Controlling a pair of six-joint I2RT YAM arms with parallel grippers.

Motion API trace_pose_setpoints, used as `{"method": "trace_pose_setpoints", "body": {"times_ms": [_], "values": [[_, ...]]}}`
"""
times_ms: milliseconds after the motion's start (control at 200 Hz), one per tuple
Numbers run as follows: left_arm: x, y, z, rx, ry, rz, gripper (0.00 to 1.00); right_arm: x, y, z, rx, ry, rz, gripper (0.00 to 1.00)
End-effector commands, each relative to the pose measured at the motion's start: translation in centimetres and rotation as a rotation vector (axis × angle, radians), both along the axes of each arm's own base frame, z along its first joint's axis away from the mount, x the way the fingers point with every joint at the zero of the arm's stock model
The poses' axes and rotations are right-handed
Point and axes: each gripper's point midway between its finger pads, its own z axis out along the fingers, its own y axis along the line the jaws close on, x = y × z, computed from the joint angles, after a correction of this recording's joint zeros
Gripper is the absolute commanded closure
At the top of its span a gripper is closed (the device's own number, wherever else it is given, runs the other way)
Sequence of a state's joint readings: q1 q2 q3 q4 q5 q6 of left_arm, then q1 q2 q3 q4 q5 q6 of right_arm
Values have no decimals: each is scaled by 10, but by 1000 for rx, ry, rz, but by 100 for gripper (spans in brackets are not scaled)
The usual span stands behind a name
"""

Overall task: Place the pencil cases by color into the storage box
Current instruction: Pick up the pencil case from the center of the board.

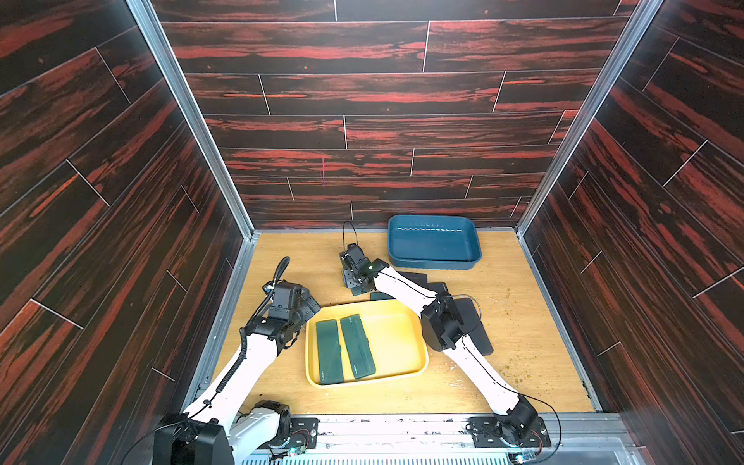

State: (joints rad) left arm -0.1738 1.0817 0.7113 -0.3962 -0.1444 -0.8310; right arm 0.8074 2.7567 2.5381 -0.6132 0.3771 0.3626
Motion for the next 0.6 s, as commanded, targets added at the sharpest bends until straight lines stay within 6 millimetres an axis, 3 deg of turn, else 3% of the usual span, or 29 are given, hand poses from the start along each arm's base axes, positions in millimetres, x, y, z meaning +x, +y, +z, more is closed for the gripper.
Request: {"method": "trace_pose_setpoints", "body": {"times_ms": [0,346,591], "values": [[3,0,12,5,-5,-7,3,1,0,-13,-7,18,7,44],[0,12,47,55,-82,19,4,16,15,84,198,-72,31,50],[11,4,78,70,-96,-50,4,17,14,161,291,-162,47,51]]}}
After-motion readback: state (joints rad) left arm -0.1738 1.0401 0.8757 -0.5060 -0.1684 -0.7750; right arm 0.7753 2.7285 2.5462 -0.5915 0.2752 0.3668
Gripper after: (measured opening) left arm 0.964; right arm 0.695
